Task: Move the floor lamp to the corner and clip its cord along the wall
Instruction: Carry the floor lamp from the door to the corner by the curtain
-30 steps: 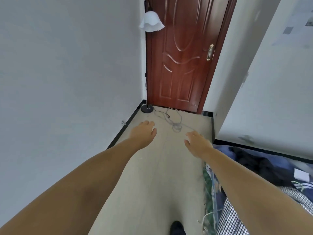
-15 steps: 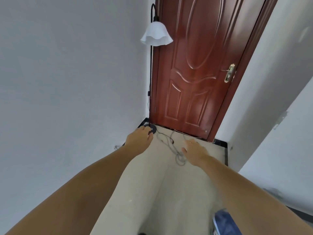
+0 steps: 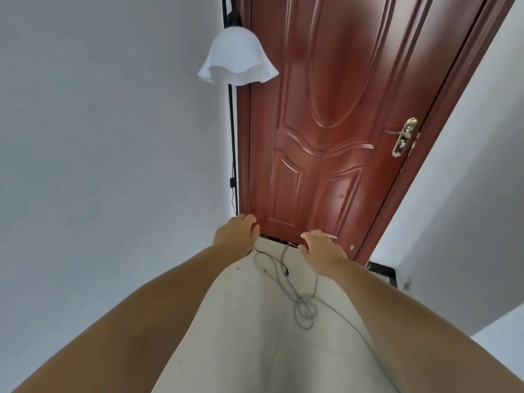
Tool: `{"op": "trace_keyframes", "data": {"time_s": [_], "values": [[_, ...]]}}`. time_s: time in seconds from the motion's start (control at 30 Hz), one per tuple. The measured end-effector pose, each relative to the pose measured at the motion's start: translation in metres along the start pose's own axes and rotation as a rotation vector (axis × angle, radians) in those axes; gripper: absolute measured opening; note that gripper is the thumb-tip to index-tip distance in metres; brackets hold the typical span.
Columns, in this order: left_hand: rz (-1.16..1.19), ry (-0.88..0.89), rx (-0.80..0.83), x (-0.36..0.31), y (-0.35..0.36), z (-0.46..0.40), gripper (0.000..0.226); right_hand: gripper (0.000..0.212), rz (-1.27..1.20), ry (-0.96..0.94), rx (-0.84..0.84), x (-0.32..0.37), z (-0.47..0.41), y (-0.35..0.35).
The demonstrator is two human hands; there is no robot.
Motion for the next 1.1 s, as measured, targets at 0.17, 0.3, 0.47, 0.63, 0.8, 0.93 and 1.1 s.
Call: {"op": "trace_keyframes", "data": {"time_s": [0.17,0.3,0.47,0.63,0.8,0.93,1.1], "values": [[0.009,-0.037,0.011,0.018,0.035,-0.102,0.03,0.044,0.011,-0.049,0.033,-0.029,-0.112,0.007],[0.041,-0.135,-0.038,0.038,0.054,-0.193,0.033,0.042,0.009,-0.102,0.07,-0.053,-0.218,0.004],[0.057,-0.252,-0.044,0.064,0.072,-0.285,0.036,0.042,-0.003,-0.143,0.113,-0.071,-0.338,-0.006],[0.04,-0.356,0.001,0.11,0.101,-0.357,0.037,0.043,-0.079,-0.194,0.162,-0.061,-0.431,0.015],[-0.009,-0.403,0.072,0.163,0.137,-0.423,0.037,0.043,-0.148,-0.195,0.147,-0.056,-0.529,0.048],[-0.021,-0.493,0.026,0.21,0.15,-0.471,0.036,0.042,-0.251,-0.212,0.131,-0.046,-0.595,0.079],[0.117,-0.815,-0.21,0.278,0.171,-0.511,0.064,0.041,-0.288,-0.215,0.191,-0.036,-0.66,0.141]]}}
Point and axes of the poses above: each hand's wrist, its own z-axis away from the middle knuckle, its own y-axis out of the palm, x = y × z, the point moved 9 cm from there along -z, towards the middle knuckle, and after that the axes turned 4 degrees about z, right-handed, at the moved point
